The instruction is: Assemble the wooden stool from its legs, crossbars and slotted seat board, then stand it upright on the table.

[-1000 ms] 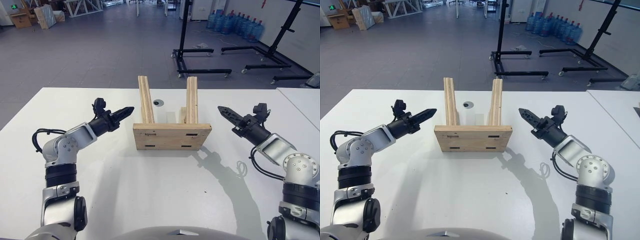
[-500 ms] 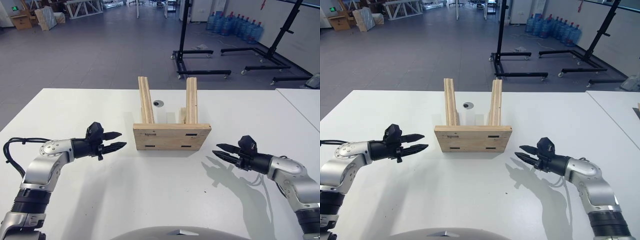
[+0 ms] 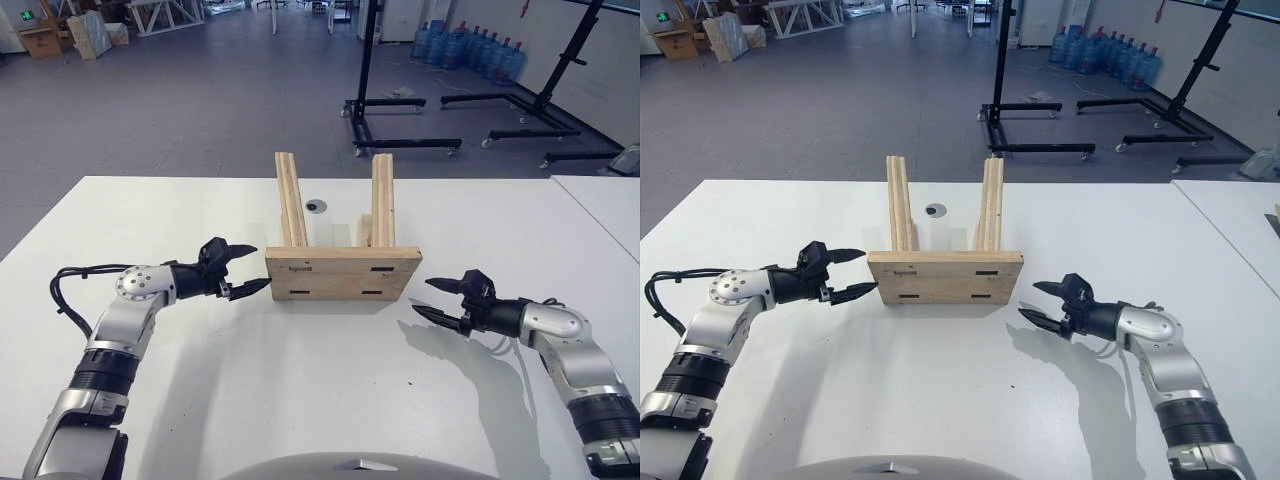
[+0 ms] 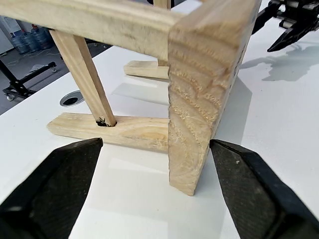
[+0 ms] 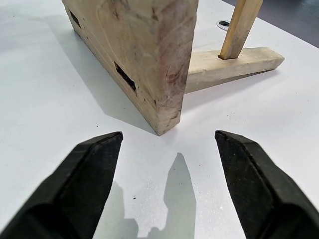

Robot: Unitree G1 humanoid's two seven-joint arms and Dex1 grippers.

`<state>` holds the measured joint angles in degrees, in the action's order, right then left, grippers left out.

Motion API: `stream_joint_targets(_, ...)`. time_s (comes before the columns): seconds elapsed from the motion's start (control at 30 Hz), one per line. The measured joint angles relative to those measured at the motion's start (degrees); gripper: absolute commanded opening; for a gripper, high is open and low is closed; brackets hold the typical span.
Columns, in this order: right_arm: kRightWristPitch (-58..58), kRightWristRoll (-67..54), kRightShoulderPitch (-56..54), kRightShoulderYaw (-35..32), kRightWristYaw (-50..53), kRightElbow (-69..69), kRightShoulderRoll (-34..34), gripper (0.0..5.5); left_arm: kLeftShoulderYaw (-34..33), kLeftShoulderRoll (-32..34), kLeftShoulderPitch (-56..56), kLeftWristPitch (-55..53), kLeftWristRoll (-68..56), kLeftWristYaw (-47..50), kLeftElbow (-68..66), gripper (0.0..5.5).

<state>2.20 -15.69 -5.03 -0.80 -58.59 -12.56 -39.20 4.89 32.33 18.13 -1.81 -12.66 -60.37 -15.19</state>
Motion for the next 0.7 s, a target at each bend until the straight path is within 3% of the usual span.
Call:
stream_joint_targets(0.43,2.64,0.30,-11.26,4.00,-8.38,-8.01,1.35,3.39,5.88,-1.08,10.11,0.23,2.20,-9.21,-10.52,3.94)
stream_joint_targets(0.63,2.18,2.18,-14.69,5.43,-9.37,-13.69,3.53,3.42,8.57,-3.26,13.32,0.59,4.46,-12.52,-17.11,2.95)
stream_joint_targets(0.7,2.18,2.21,-14.78,5.62,-9.42,-14.02,4.25,3.07,8.89,-3.27,13.67,-0.11,4.45,-13.97,-17.57,2.62)
